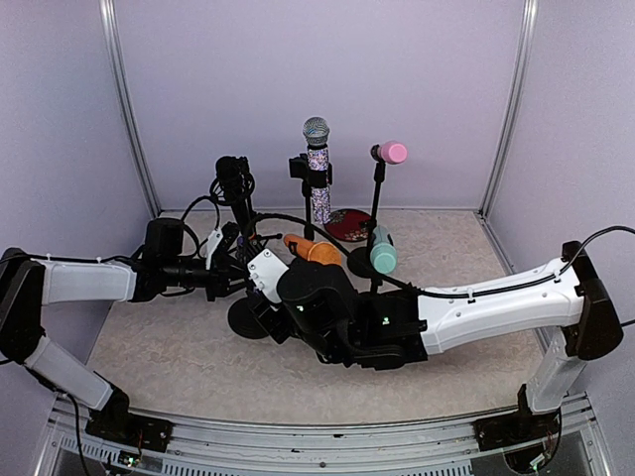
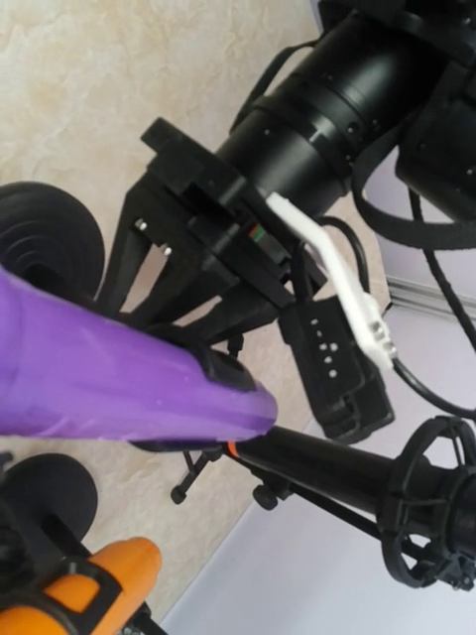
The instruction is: Remove the microphone from the stand
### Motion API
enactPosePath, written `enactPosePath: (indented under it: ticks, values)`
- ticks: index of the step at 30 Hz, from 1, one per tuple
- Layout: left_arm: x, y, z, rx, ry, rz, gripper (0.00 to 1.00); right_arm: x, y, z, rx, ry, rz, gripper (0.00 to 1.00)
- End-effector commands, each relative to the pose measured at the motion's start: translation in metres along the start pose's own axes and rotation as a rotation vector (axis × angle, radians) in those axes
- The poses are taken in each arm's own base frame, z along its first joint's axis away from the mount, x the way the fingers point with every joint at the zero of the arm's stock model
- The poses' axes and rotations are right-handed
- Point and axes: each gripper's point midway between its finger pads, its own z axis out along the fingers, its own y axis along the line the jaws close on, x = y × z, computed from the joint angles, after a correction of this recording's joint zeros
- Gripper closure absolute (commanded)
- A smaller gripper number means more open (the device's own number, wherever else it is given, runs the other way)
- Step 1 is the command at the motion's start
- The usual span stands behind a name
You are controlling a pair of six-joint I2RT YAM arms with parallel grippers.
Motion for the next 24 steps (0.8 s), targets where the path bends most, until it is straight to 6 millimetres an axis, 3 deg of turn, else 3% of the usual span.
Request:
enactPosePath:
  ticks: [1, 6, 14, 16, 19, 24]
  values:
    - [0.034, 0.099, -0.037, -0.468, 0.100, -0.147, 1.00, -0.082, 0.002, -0.072, -0.074, -0.183, 0.111, 1.00]
    - [0.039, 0.117, -0.038, -0.528, 0.118, -0.200, 1.00, -0.087, 0.001, -0.078, -0.096, -0.189, 0.122, 1.00]
    - [0.040, 0.117, -0.038, -0.528, 0.116, -0.201, 1.00, -0.084, -0.008, -0.101, -0.126, -0.170, 0.154, 1.00]
    - [0.043, 0.127, -0.050, -0.564, 0.116, -0.208, 1.00, -0.083, -0.009, -0.107, -0.132, -0.167, 0.161, 1.00]
    - [0.047, 0.115, -0.047, -0.516, 0.132, -0.163, 1.00, -0.079, -0.011, -0.110, -0.130, -0.156, 0.160, 1.00]
    - [0.041, 0.071, -0.042, -0.337, 0.114, -0.090, 1.00, -0.079, -0.011, -0.109, -0.118, -0.145, 0.144, 1.00]
